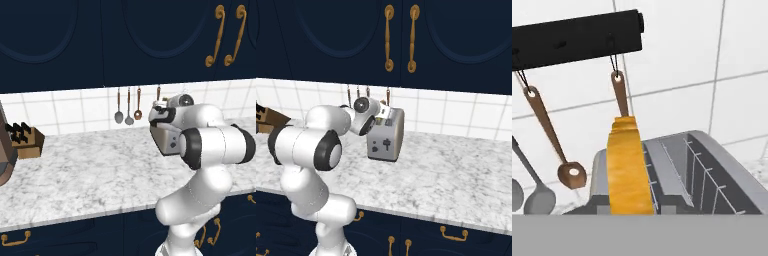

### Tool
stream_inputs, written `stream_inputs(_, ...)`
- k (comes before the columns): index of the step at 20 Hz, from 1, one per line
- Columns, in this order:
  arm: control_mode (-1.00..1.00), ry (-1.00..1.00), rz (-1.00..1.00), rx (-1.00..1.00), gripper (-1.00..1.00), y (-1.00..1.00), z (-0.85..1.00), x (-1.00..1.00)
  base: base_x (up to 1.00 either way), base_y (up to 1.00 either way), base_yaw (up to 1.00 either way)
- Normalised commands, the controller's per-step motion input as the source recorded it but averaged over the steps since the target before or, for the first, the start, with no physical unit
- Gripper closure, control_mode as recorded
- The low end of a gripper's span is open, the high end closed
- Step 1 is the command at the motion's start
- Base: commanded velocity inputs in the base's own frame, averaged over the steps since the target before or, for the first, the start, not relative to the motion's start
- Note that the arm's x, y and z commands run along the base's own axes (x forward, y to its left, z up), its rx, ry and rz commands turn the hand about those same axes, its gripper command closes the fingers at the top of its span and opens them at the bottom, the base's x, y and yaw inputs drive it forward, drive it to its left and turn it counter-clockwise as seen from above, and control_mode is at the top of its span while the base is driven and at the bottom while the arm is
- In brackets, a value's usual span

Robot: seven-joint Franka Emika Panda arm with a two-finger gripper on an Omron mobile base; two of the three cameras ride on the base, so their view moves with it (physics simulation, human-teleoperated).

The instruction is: Start the toaster. Once the lever pops up, take the bread to the plate on the dining counter.

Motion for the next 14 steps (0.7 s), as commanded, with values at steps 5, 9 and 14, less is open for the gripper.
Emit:
stream_inputs(5, -1.0, -0.25, 0.0, 0.0, 1.0, -0.01, 0.75, -0.37, 0.0, 0.0, 0.0)
stream_inputs(9, -1.0, -0.06, -0.01, 0.0, 1.0, -0.01, 0.5, -0.42, 0.0, 0.0, 0.0)
stream_inputs(14, -1.0, 0.03, -0.02, 0.0, 1.0, 0.0, 0.46, -0.71, 0.0, 0.0, 0.0)
